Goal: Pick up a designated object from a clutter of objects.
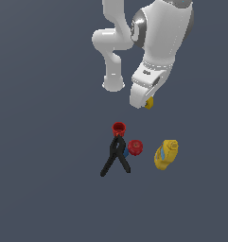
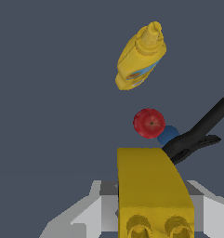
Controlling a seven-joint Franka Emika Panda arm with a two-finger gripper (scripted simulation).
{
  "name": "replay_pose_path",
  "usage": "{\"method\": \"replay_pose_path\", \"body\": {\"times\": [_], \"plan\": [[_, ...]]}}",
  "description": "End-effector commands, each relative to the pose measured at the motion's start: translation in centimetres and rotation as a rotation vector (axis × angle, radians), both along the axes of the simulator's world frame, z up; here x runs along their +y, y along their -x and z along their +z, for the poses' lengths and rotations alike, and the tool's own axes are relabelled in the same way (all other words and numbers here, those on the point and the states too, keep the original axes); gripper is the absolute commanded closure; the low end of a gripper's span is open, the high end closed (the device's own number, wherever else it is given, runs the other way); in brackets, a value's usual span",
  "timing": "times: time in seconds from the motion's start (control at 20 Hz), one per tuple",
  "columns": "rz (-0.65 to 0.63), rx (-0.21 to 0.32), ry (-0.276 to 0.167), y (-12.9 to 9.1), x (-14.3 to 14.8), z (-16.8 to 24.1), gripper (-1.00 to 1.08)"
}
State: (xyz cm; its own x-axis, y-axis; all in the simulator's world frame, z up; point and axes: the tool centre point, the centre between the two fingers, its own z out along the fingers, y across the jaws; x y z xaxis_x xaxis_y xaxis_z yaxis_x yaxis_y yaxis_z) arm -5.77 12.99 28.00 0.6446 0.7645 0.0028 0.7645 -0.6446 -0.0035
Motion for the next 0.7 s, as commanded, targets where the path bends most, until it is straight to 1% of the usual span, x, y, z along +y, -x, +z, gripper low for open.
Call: {"method": "replay_pose_path", "body": {"times": [0.0,0.35,0.65], "plan": [[0.000,0.000,0.000,-0.3,-1.0,2.5,1.08],[-0.001,0.000,0.002,-1.3,-3.4,9.0,1.08],[-0.002,-0.001,0.003,-2.1,-4.8,12.8,1.08]]}}
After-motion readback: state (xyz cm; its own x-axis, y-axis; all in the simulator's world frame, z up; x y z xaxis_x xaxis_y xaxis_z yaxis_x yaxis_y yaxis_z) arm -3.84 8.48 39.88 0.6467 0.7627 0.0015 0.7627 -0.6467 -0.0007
